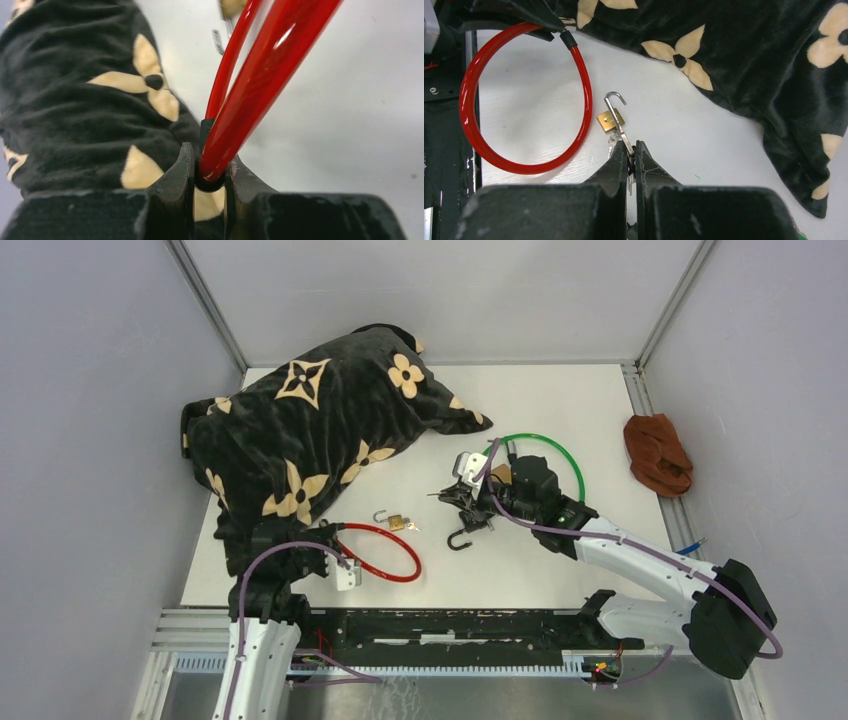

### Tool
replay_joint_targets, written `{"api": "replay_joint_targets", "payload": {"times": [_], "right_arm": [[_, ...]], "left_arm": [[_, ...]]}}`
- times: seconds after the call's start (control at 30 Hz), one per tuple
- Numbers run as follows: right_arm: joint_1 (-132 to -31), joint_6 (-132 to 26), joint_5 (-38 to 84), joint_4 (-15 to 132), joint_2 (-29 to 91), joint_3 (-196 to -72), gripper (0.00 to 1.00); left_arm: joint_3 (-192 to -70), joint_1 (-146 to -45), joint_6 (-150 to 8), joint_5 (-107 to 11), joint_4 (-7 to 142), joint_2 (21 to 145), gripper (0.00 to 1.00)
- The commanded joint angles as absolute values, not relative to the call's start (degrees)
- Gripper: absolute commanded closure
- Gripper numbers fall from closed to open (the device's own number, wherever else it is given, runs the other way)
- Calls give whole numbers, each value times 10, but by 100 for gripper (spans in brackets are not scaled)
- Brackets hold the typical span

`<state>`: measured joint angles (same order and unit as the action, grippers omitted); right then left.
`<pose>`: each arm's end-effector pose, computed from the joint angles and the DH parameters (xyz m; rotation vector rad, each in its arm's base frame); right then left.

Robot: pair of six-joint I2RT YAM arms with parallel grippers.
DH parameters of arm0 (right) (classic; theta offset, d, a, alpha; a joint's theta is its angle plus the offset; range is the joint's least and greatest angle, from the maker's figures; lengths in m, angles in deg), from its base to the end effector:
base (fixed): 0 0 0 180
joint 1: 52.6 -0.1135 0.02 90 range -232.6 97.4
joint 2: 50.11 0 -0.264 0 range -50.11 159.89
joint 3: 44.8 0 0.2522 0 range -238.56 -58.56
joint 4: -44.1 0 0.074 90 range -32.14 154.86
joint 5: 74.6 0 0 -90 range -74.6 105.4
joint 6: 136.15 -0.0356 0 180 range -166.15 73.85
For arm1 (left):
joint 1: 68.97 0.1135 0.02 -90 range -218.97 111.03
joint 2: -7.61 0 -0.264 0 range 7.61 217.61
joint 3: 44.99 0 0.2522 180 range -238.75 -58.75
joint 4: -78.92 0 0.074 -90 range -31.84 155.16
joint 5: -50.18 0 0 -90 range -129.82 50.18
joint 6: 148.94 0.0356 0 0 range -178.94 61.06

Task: Lock with the key
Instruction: Place the lock at the center of the board.

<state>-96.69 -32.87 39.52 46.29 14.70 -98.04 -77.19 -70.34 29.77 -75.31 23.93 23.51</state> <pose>0.1753 0.1901 0.2765 -1.1476 1.4583 0.7584 0.0880 -0.0228 0.1922 1.7036 1.2479 0.2091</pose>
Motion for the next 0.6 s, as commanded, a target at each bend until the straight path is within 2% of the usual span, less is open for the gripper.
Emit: {"api": "replay_joint_targets", "payload": {"times": [0.0,0.2,0.23,0.3,0.33,0.43,0.57], "right_arm": [[-975,-356,416,428,164,-978,100],[-1040,-367,412,410,233,-1009,100],[-1055,-368,408,410,248,-1021,100],[-1083,-374,403,411,287,-1046,100],[-1093,-381,403,411,308,-1058,100],[-1120,-408,424,410,377,-1099,100],[-1140,-449,468,436,476,-1161,100]], "left_arm": [[-755,-705,497,-702,184,218,98],[-723,-705,641,-635,113,191,98],[-722,-704,663,-629,96,184,92],[-725,-705,667,-637,81,167,62],[-728,-705,664,-642,76,159,43],[-740,-704,674,-650,62,144,8],[-761,-705,684,-645,37,138,0]]}}
